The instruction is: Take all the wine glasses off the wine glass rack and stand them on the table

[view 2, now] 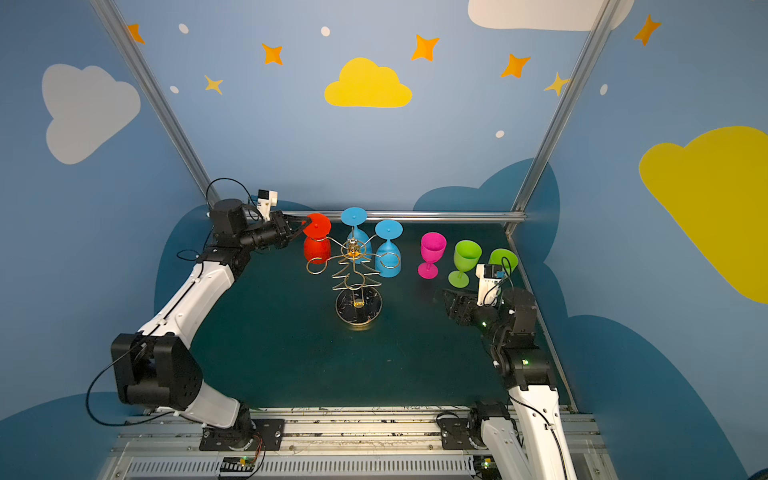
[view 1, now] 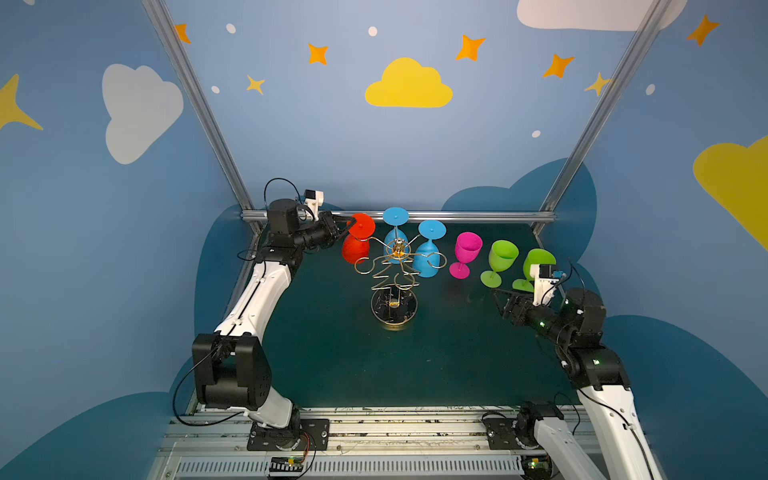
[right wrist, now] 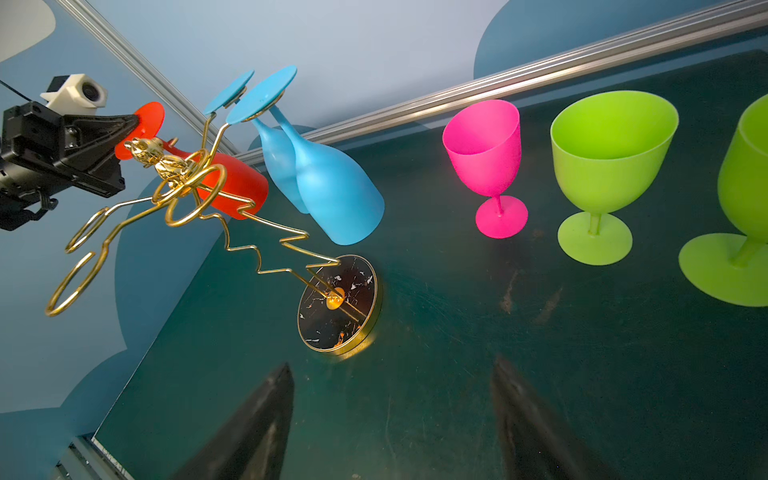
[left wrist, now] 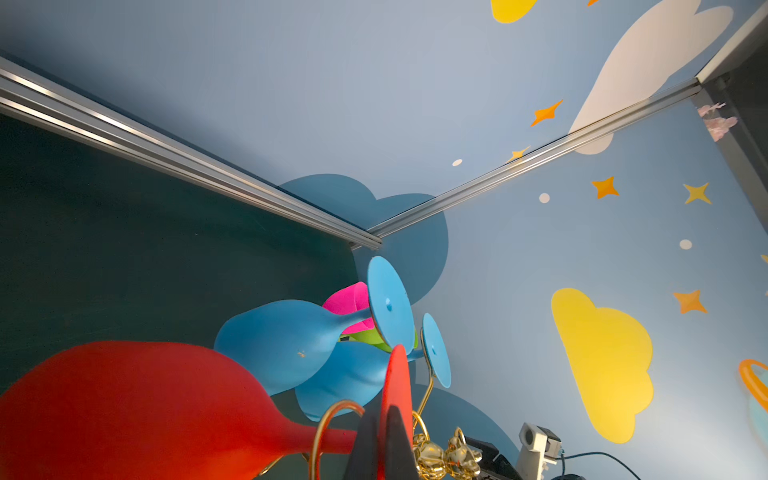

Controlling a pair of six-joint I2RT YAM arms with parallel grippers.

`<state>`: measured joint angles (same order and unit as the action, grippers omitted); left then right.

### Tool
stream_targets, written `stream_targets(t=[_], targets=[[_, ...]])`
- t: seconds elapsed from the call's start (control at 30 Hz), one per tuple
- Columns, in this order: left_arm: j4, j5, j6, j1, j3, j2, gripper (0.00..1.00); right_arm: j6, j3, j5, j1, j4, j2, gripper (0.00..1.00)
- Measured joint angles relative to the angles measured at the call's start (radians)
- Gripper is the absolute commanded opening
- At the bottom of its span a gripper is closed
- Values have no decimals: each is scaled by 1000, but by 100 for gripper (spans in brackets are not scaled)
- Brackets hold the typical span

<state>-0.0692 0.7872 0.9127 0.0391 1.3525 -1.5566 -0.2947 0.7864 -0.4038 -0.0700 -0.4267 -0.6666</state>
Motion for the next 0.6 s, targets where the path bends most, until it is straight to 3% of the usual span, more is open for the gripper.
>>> stream_targets(t=[0.6], targets=[[-60,26,53,16,-51,1,3,2,0,2,0,-5,15,74]])
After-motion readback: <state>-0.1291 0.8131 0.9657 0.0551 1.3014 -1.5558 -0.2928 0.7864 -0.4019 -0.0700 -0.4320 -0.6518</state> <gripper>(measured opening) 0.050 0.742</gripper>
